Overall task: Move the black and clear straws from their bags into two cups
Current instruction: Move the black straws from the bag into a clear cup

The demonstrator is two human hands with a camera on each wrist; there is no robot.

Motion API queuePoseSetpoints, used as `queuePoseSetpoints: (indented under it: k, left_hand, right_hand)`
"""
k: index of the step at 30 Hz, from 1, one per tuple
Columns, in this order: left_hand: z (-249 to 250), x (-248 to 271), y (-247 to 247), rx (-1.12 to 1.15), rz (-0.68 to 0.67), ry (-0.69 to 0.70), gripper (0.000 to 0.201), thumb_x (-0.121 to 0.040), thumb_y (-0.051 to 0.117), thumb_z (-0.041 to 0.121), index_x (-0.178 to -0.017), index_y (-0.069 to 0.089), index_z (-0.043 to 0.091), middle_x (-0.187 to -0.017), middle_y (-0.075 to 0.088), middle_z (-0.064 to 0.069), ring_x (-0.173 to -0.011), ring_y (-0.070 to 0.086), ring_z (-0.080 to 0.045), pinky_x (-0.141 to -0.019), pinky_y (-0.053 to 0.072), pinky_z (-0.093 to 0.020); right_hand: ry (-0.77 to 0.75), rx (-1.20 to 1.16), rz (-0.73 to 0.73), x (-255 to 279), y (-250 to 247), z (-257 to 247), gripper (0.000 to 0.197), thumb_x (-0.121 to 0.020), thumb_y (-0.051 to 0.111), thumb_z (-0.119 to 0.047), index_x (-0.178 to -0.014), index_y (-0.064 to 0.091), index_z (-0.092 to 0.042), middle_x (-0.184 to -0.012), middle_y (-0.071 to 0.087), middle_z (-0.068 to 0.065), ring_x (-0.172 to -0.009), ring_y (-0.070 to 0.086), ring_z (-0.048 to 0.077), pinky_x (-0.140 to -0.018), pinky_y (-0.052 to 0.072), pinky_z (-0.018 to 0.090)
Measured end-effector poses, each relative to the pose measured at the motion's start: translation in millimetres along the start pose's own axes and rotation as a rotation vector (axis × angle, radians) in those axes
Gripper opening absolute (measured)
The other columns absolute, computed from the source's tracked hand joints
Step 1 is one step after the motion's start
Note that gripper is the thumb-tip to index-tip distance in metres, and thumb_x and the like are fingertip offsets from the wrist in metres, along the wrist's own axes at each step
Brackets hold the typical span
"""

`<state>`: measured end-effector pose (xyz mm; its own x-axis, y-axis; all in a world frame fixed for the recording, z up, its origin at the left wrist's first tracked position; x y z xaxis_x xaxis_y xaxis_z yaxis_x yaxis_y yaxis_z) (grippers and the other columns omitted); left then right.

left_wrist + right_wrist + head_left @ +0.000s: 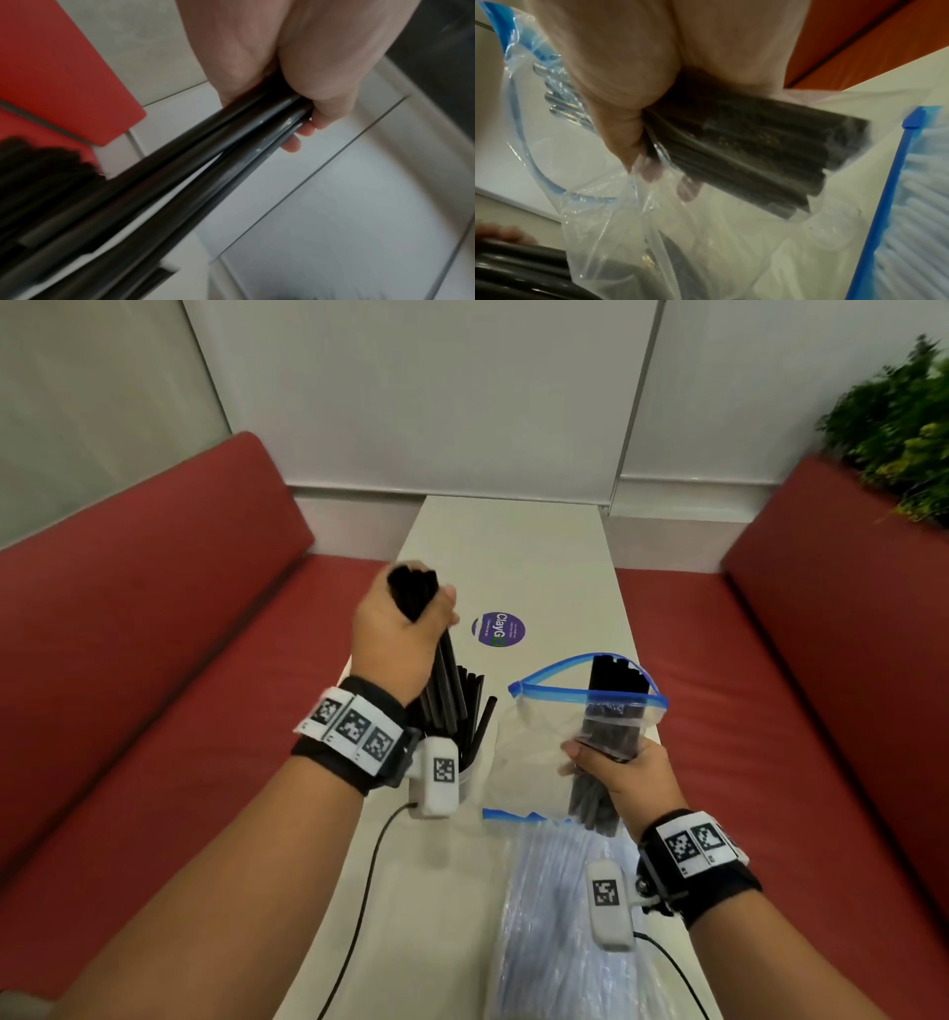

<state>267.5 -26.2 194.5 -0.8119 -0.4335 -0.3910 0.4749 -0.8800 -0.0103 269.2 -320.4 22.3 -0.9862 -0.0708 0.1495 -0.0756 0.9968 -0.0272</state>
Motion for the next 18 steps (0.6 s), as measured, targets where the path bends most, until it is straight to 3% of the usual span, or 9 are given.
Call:
queuePoseSetpoints:
  k: [3, 6, 7, 9, 10, 13, 14, 17, 18]
  left_hand:
    - [-57.7, 17.5, 10.2, -0.115, -0.043, -0.097, 0.018, -0.09, 0.071, 0.017, -0.101, 0.058, 0.02, -0.084, 0.071, -0.004, -0.075, 0.073, -0.022, -0.081, 0.058, -0.033]
    - [-100.5, 33.1, 8.1, -0.189, 0.018, -0.178, 0.018, -0.088, 0.072, 0.021, -0.101, 0.059, 0.025, -0.093, 0.074, -0.009, -0.09, 0.071, -0.025, -0.079, 0.05, -0.009]
    - [-110.4, 37.5, 9.2, -0.198, 0.022, -0.204, 0.018, -0.089, 0.072, 0.021, -0.101, 0.059, 0.025, -0.094, 0.075, -0.01, -0.093, 0.071, -0.025, -0.08, 0.049, -0.008]
    - [-124.6, 43.5, 16.1, -0.214, -0.022, -0.227, 0.018, -0.089, 0.072, 0.022, -0.101, 0.06, 0.024, -0.096, 0.074, -0.007, -0.094, 0.069, -0.024, -0.089, 0.051, -0.018]
    - [-129.4, 46.6, 19.9, -0.233, -0.056, -0.23, 0.018, -0.088, 0.073, 0.022, -0.102, 0.06, 0.023, -0.096, 0.072, -0.004, -0.093, 0.068, -0.021, -0.089, 0.051, -0.019]
    - [-137.2, 57.2, 25.6, -0.328, -0.148, -0.237, 0.017, -0.089, 0.074, 0.02, -0.103, 0.065, 0.015, -0.093, 0.066, 0.003, -0.087, 0.06, -0.012, -0.075, 0.04, 0.001]
    - [-140.3, 60.2, 25.8, -0.347, -0.162, -0.248, 0.016, -0.089, 0.074, 0.022, -0.101, 0.065, 0.014, -0.09, 0.066, 0.004, -0.085, 0.06, -0.012, -0.074, 0.041, 0.0]
    - [-142.7, 65.1, 26.3, -0.392, -0.187, -0.282, 0.018, -0.09, 0.073, 0.031, -0.097, 0.065, 0.016, -0.085, 0.065, 0.006, -0.083, 0.061, -0.014, -0.081, 0.05, -0.023]
    - [-142.5, 64.7, 27.0, -0.398, -0.195, -0.291, 0.023, -0.09, 0.073, 0.033, -0.101, 0.065, 0.015, -0.087, 0.066, 0.006, -0.086, 0.062, -0.015, -0.084, 0.049, -0.026]
  right_hand:
    - [0.001, -0.002, -0.01, 1.9, 0.6, -3.4, 0.031, -0.087, 0.081, -0.019, -0.096, 0.071, 0.009, -0.059, 0.073, 0.011, -0.04, 0.066, 0.018, -0.039, 0.047, 0.02]
    - [0.008, 0.015, -0.02, 3.0, 0.9, -3.8, 0.033, -0.085, 0.082, -0.02, -0.094, 0.071, 0.01, -0.063, 0.075, 0.014, -0.04, 0.065, 0.024, -0.039, 0.046, 0.022]
    - [0.01, 0.023, -0.019, 3.6, 1.0, -3.6, 0.032, -0.085, 0.083, -0.02, -0.093, 0.071, 0.009, -0.065, 0.076, 0.015, -0.04, 0.064, 0.027, -0.04, 0.046, 0.023]
    - [0.002, 0.037, -0.001, 5.1, -0.5, -5.7, 0.027, -0.085, 0.083, -0.021, -0.091, 0.072, 0.003, -0.073, 0.079, 0.016, -0.044, 0.063, 0.03, -0.042, 0.047, 0.025]
    - [-0.004, 0.042, 0.01, 6.1, -2.1, -6.8, 0.025, -0.084, 0.083, -0.02, -0.091, 0.072, 0.001, -0.078, 0.079, 0.017, -0.046, 0.064, 0.029, -0.043, 0.048, 0.026]
    - [-0.002, 0.041, 0.007, 8.2, -3.8, -7.2, 0.029, -0.084, 0.083, -0.022, -0.092, 0.072, 0.004, -0.076, 0.079, 0.017, -0.042, 0.065, 0.025, -0.041, 0.047, 0.023]
    - [0.007, 0.04, -0.001, 8.9, -3.6, -6.1, 0.032, -0.084, 0.083, -0.023, -0.093, 0.072, 0.006, -0.072, 0.078, 0.016, -0.041, 0.064, 0.025, -0.04, 0.046, 0.023]
    - [0.029, 0.027, -0.042, 11.2, 0.5, -4.3, 0.04, -0.085, 0.083, -0.027, -0.095, 0.07, 0.01, -0.063, 0.075, 0.015, -0.038, 0.061, 0.03, -0.04, 0.045, 0.025]
    - [0.03, 0.023, -0.054, 12.4, 2.1, -5.3, 0.041, -0.085, 0.083, -0.027, -0.094, 0.07, 0.011, -0.062, 0.075, 0.015, -0.037, 0.06, 0.031, -0.039, 0.045, 0.025]
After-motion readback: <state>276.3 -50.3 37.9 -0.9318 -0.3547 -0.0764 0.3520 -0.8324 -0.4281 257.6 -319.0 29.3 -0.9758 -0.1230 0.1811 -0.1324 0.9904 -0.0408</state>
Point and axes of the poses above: each hand's wrist, its own x-axis away from the middle knuckle, its own y-axis out of the palm, z = x × y, the point moved 10 cm from there along -x, towards the middle knuckle
